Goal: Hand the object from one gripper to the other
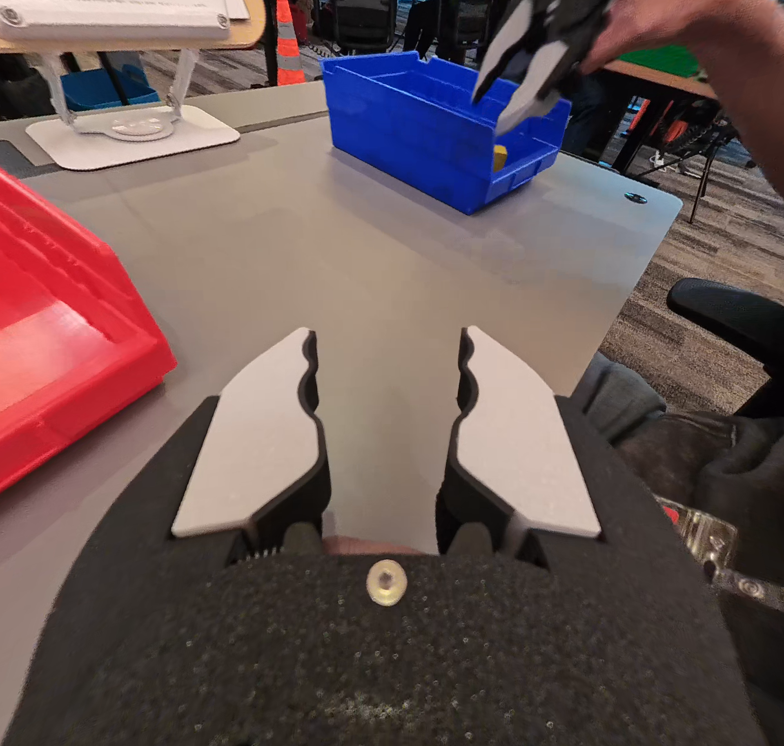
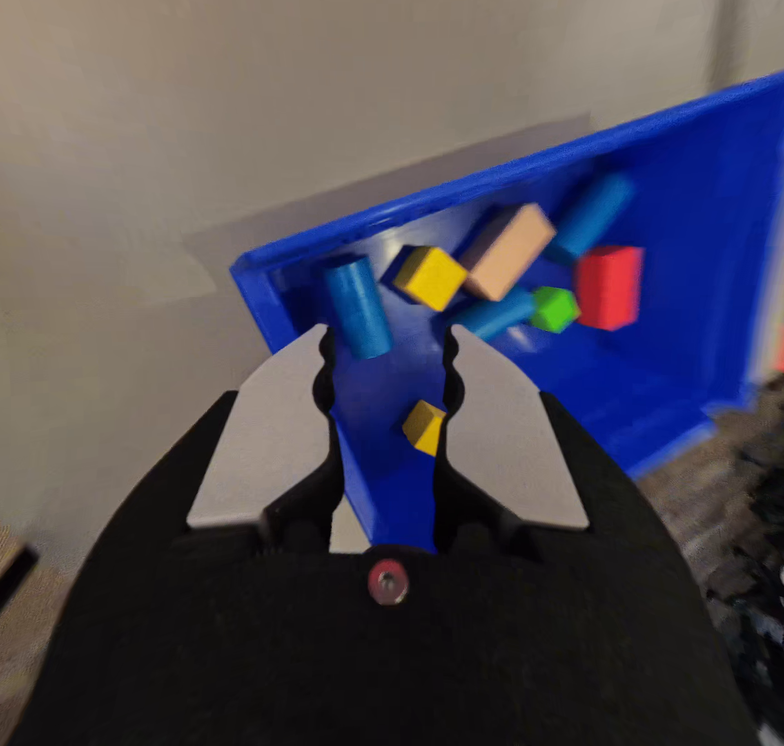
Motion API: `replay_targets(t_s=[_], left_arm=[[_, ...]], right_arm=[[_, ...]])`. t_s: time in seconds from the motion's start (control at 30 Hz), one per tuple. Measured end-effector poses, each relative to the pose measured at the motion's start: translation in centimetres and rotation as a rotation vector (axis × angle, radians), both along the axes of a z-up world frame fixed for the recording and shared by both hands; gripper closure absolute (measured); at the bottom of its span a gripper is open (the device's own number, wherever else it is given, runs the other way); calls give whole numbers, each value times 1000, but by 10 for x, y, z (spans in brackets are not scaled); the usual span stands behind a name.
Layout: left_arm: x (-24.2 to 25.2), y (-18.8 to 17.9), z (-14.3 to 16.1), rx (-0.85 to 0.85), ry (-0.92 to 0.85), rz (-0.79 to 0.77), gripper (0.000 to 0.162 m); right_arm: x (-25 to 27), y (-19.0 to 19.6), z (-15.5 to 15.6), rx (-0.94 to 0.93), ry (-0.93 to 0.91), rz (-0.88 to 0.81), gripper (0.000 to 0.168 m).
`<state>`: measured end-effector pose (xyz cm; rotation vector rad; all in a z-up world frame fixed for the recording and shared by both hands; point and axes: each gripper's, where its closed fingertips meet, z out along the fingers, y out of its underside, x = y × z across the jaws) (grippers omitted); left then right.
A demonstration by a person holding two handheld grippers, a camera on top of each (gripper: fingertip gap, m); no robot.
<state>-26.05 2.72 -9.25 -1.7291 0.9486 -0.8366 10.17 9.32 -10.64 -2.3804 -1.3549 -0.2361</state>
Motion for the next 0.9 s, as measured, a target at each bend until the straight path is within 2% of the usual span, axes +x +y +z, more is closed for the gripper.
replay_targets(t_s=[0.07,0.13,0.23,0.33,0.37,0.43,0.53,0.6,0.73,0.9], left_arm=[[-8,9,-1,-11,19,41,99],[-20,20,1,-25,44,58,102],[-50,50,15,-2,143,99,104],[-83,89,31,14,362,98,106],[-93,107,35,18,444,117,104],[-111,142,34,-27,615,119,106],[-140,194,12,-132,945,99,110],[-151,224,-3,-196,1091,103,110],[-164,266,-28,-342,1235,150,104],[-177,283,-55,-490,1362,230,102]], right_arm=[[-16,-13,37,202,124,-90,119],[-54,-37,52,291,427,-192,133],[-131,-91,35,129,895,-189,132],[-184,-135,8,14,1102,-140,131],[-194,-145,0,8,1119,-116,129],[-198,-152,-17,37,1035,-94,127],[-184,-145,-27,142,841,-88,127],[-180,-141,-28,183,820,-71,128],[-181,-147,-42,134,852,-64,128],[-177,-148,-52,104,844,-66,128]])
